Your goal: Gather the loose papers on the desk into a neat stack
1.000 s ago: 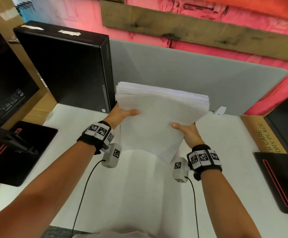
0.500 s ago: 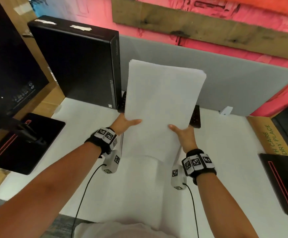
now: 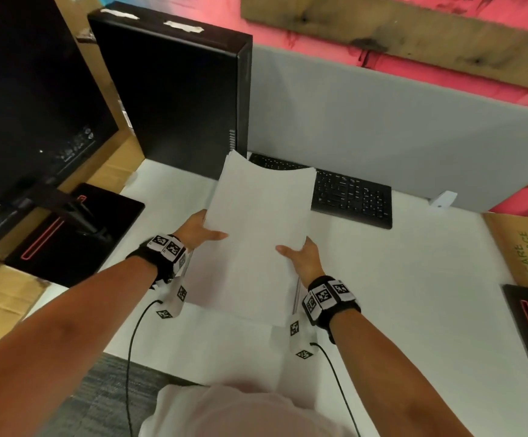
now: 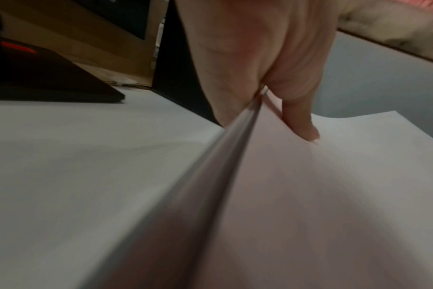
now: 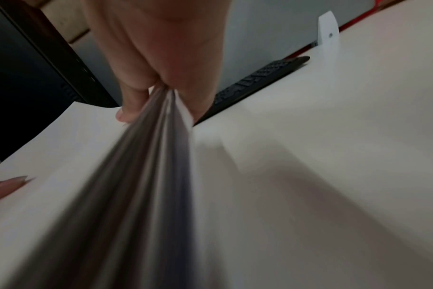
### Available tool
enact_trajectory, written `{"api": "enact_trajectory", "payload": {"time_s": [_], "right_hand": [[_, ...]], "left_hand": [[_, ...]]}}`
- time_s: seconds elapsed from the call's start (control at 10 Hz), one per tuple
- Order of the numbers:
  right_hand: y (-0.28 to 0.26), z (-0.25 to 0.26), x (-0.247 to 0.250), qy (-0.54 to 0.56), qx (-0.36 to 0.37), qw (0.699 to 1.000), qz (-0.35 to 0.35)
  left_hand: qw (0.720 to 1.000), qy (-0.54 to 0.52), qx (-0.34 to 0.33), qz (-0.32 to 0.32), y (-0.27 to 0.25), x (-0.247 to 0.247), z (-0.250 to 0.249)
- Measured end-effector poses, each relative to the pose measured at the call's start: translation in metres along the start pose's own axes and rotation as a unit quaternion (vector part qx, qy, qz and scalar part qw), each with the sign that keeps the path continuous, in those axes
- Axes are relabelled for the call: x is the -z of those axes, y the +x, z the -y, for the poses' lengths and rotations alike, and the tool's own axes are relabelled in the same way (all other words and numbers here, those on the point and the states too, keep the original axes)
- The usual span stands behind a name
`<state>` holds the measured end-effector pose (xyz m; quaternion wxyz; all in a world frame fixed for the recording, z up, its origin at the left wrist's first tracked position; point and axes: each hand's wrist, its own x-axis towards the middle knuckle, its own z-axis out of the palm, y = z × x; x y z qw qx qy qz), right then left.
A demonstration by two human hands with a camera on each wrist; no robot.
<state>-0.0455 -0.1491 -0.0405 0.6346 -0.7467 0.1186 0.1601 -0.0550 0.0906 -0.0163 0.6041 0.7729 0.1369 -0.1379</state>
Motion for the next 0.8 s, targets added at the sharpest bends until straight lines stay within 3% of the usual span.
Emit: {"api": "enact_trajectory", "payload": {"time_s": [0.2,0.5,0.7,0.8], "right_hand": [[0.005,-0.025,-0.014,-0.124,-0.146,0.98,0.062],[0.007,-0.01,-0.028,-0.241,-0.16,0.955,0.066],[0.003,-0.003,-0.034,-0.344,-0.153,0.924,0.06],[0.002,0.002,-0.024,-0.399,-0.112,0.908,0.062]], "left_hand": [[0.987,0.135,0.083,-0.009,0.011,0.011,0.04],[0.96,0.259,0.103,0.022,0.015,0.014,0.043],[0.922,0.346,0.169,0.053,0.013,0.008,0.024],[0.94,0.304,0.154,0.03,0.016,0.009,0.009]]}}
